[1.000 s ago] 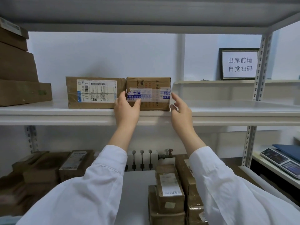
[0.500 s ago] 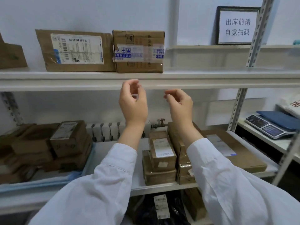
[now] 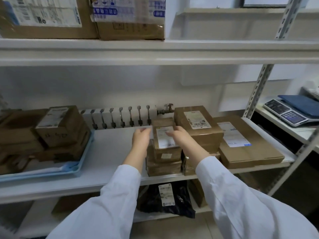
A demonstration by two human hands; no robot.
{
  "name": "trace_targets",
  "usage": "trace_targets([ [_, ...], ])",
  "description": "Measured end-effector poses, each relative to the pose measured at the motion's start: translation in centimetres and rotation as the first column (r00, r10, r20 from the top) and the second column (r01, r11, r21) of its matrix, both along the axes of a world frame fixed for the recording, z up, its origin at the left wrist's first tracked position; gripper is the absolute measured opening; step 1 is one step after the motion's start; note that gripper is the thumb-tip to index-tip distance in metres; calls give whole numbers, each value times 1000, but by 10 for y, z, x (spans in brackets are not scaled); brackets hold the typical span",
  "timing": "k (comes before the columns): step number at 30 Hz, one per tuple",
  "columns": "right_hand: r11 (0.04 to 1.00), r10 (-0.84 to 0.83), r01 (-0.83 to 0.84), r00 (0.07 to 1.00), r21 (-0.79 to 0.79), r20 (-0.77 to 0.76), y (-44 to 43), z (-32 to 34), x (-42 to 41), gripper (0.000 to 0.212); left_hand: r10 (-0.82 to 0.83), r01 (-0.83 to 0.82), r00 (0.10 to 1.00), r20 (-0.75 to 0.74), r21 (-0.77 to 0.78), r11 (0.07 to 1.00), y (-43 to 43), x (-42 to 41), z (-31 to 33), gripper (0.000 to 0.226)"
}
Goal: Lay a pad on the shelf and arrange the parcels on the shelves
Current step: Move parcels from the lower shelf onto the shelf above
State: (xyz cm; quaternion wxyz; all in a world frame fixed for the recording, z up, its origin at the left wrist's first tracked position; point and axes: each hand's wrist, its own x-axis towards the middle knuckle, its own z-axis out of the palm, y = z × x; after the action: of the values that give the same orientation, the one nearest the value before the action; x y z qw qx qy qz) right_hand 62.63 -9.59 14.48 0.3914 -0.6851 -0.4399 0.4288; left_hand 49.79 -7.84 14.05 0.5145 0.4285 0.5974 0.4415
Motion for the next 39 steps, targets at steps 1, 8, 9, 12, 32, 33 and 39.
trace_targets([
  [1, 1000, 2, -2, 1000, -22, -11, 1, -5, -1, 54, -6, 6, 1000, -12, -76, 997, 0, 2, -5, 38],
  [8, 989, -61, 59, 998, -137, -16, 17, -16, -9, 50, -299, 243, 950, -94, -381, 892, 7, 12, -27, 60],
  [9, 989, -69, 67, 998, -134, -10, 18, -16, -10, 49, -308, 249, 945, -107, -376, 893, 9, 12, -31, 62],
  [12, 989, -90, 89, 996, -114, -5, 19, -14, -9, 52, -323, 293, 943, -87, -247, 924, 15, 11, -40, 58],
  [32, 995, -67, 91, 895, 33, -441, -1, 12, -32, 61, 67, -35, 849, 524, -71, 997, 12, -31, -20, 14],
  [33, 994, -71, 104, 881, 46, -467, -1, 17, -32, 61, 60, -30, 848, 527, -64, 997, 11, -30, -14, 14],
  [39, 959, -118, 237, 834, 156, -540, -14, 46, -39, 76, -39, 40, 877, 478, 7, 999, -6, -32, 29, 14],
])
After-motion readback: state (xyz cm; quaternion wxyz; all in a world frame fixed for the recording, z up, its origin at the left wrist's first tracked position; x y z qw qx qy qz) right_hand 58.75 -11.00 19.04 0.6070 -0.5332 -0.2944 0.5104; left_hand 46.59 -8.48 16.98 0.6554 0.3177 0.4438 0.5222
